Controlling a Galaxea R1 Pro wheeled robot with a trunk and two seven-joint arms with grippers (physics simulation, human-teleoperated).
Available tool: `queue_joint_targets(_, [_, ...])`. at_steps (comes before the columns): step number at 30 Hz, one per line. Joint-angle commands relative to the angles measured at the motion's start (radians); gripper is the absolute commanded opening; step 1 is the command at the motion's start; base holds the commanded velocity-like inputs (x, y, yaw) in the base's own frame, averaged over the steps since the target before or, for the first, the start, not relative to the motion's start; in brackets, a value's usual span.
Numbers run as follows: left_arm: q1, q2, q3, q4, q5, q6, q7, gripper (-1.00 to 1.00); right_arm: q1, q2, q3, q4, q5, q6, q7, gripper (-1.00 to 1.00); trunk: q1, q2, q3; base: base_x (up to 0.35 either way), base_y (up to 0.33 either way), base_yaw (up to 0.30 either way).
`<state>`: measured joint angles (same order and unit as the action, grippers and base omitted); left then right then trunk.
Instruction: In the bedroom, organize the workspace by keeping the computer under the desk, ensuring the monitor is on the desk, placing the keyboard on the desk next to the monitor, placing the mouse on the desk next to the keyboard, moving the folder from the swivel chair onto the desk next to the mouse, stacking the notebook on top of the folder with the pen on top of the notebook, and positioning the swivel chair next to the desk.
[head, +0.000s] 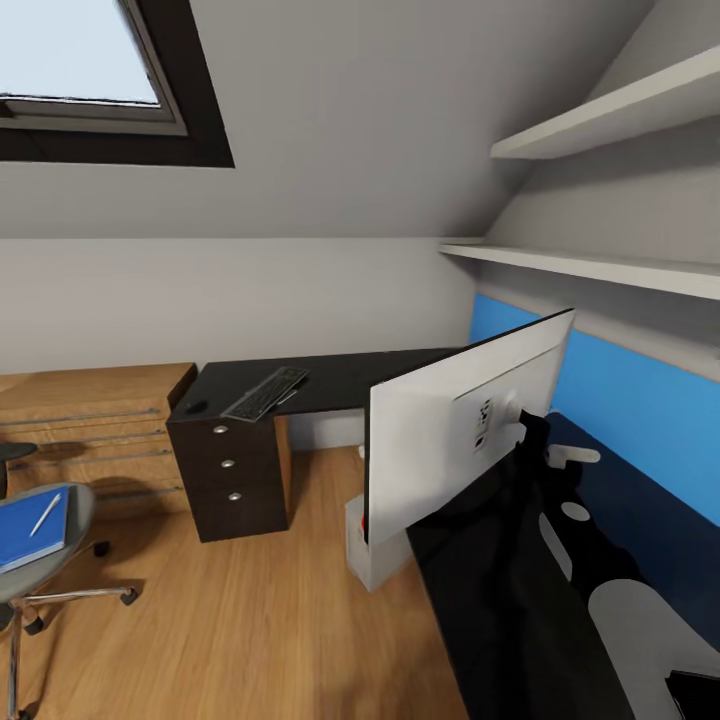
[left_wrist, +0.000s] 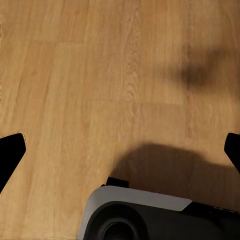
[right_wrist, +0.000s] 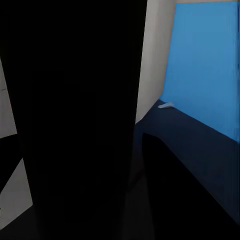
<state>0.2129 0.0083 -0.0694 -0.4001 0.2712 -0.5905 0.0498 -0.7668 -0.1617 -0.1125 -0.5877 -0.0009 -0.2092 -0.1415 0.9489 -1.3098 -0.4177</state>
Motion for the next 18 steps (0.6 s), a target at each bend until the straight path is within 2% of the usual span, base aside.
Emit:
queue_joint_targets(1, [0.000, 0.001, -0.007, -0.002, 0.006, -0.002, 0.005, 1.00, 0.000, 0.000, 0.004, 0.009, -0.010, -0.002, -0.001, -1.00, 0.000, -0.001, -0.001, -0.291, 0.000, 0.000])
queue_joint_targets(7, [0.000, 0.000, -0.006, -0.002, 0.006, -0.002, 0.004, 1.00, 0.000, 0.000, 0.004, 0.009, -0.010, -0.001, -0.001, -1.00, 0.000, -0.001, -0.001, -0.201, 0.000, 0.000])
queue_joint_targets(18, [0.000, -0.001, -0.003, -0.002, 0.006, -0.003, 0.004, 1.00, 0.000, 0.002, 0.004, 0.009, -0.010, -0.002, -0.002, -1.00, 0.000, -0.001, -0.001, -0.012, 0.000, 0.000])
